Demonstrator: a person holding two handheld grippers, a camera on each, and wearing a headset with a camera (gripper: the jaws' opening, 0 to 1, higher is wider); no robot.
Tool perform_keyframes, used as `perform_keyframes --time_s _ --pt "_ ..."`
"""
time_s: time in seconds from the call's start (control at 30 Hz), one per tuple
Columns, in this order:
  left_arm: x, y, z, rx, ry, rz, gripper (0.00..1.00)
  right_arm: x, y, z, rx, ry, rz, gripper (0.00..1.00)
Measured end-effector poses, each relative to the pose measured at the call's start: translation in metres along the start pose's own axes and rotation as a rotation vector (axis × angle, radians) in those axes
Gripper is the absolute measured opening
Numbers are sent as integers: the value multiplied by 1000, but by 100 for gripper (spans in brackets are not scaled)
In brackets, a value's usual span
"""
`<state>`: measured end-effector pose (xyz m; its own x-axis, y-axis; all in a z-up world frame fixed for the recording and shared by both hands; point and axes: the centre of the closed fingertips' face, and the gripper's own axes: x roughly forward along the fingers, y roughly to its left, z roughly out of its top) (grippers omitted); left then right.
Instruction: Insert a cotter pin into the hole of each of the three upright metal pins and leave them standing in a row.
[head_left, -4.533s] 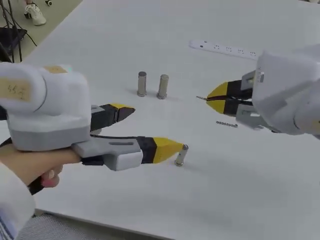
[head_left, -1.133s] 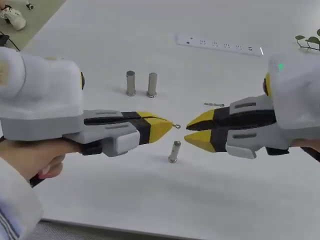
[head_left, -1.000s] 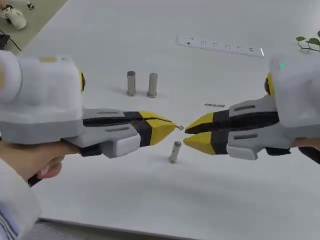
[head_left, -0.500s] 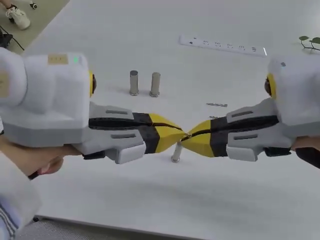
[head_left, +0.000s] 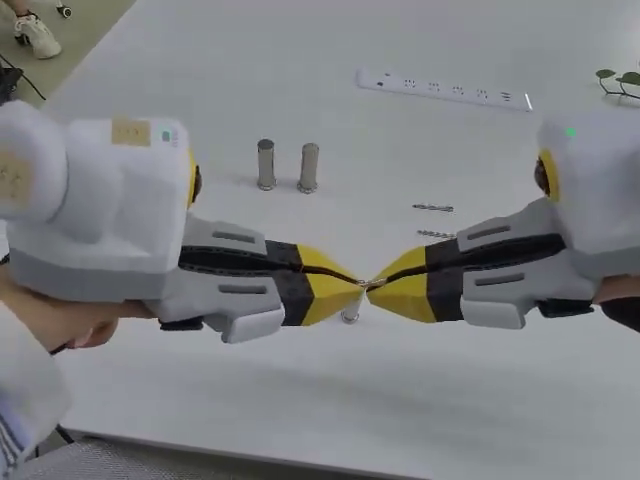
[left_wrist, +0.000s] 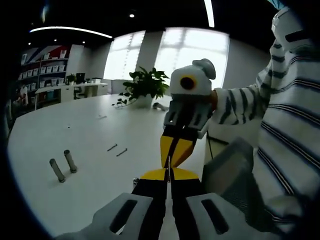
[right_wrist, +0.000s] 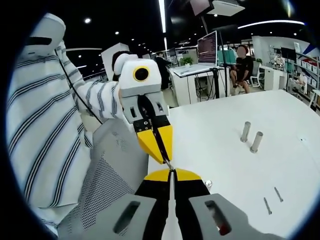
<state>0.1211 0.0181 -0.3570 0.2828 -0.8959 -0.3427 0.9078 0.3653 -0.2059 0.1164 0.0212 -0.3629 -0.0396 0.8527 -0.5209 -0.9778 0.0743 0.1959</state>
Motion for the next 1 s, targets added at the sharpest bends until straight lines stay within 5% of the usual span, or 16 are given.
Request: perform_keyframes --time_s 0.53,0.77,1.0 --pt "0 -5 -11 85 96 -78 0 0 8 -4 -38 47 40 0" --pt "3 -8 -18 90 151 -112 0 2 13 -9 -69 78 62 0" --pt "5 -10 -20 78 163 -124 0 3 14 -16 -103 107 68 0"
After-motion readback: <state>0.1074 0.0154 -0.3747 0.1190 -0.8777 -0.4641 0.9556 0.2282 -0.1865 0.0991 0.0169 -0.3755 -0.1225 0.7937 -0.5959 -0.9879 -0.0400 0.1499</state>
